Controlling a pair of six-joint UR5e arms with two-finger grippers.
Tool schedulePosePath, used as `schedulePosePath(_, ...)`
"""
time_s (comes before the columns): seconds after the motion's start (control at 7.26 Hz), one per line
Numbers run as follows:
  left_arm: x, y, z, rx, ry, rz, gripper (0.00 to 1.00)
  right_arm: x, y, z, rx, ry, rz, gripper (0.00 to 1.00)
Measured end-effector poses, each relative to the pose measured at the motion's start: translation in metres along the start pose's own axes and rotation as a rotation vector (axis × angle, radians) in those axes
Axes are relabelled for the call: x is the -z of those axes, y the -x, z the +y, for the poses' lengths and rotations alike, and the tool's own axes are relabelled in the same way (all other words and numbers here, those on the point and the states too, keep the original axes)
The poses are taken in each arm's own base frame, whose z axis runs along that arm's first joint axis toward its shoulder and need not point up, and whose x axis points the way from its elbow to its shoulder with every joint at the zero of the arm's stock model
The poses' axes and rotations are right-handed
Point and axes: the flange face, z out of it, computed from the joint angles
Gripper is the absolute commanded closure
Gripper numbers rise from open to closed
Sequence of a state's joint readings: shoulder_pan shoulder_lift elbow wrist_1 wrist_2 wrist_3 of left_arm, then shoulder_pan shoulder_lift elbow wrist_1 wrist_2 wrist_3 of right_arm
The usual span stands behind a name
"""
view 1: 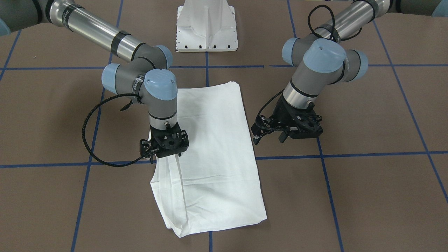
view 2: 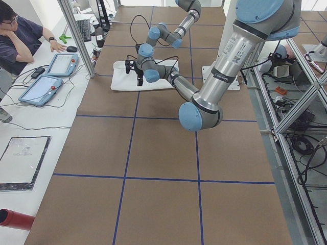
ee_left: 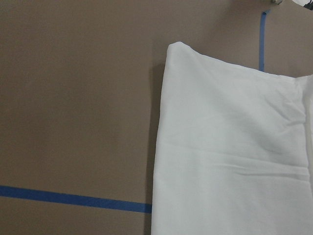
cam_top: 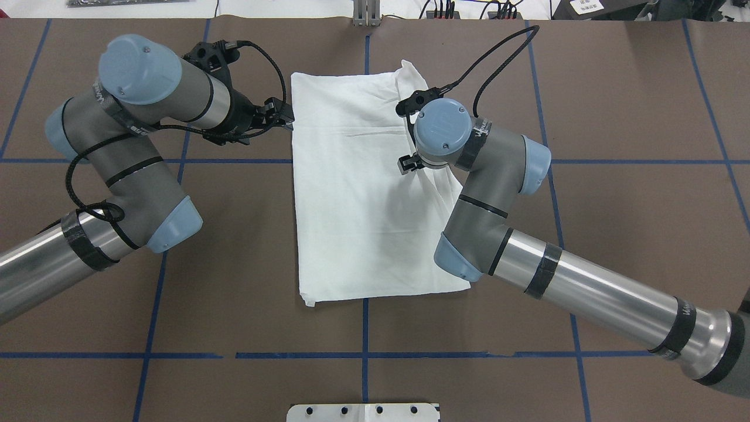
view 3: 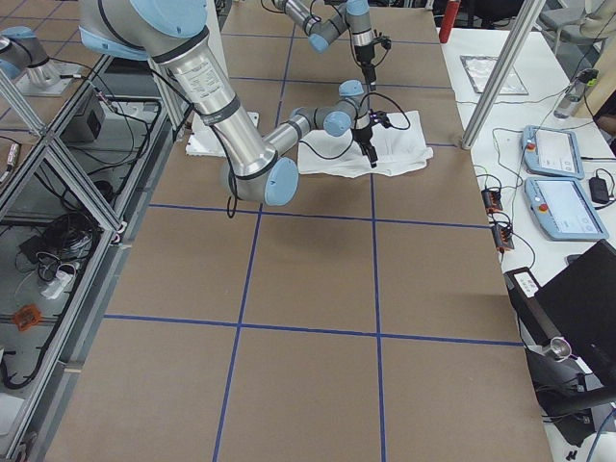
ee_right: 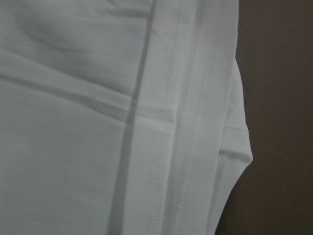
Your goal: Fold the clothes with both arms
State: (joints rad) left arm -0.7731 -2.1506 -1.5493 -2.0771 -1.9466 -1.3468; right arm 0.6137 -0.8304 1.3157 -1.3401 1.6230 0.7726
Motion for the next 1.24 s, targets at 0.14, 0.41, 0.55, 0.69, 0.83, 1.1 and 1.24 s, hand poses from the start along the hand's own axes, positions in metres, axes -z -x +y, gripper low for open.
schedulePosePath(0.14,0.0,0.0,0.0,0.0,0.0,0.0,0.0,-0.005,-0.012,0.002,-0.004,0.006,0.011,0.0)
schedulePosePath(0.41,0.0,-0.001,0.0,0.0,0.0,0.002,0.0,-0.012,-0.053,0.003,-0.007,0.038,0.009,0.0)
schedulePosePath(0.55,0.001,-0.002,0.0,0.0,0.0,0.002,0.0,-0.005,-0.078,0.0,-0.018,0.051,-0.014,0.0)
schedulePosePath(0.69,0.001,-0.002,0.0,0.0,0.0,0.003,0.0,0.008,-0.092,-0.003,-0.03,0.054,-0.048,0.0)
schedulePosePath(0.83,0.001,-0.003,0.0,0.0,0.001,0.004,0.0,0.022,-0.095,-0.004,-0.038,0.053,-0.085,0.0)
schedulePosePath(1.1,0.0,-0.007,0.009,0.006,0.017,0.015,0.0,0.053,-0.096,-0.001,-0.054,0.058,-0.171,0.0)
schedulePosePath(1.24,-0.002,-0.015,0.025,0.026,0.039,0.027,0.0,0.07,-0.099,0.01,-0.08,0.065,-0.214,0.0)
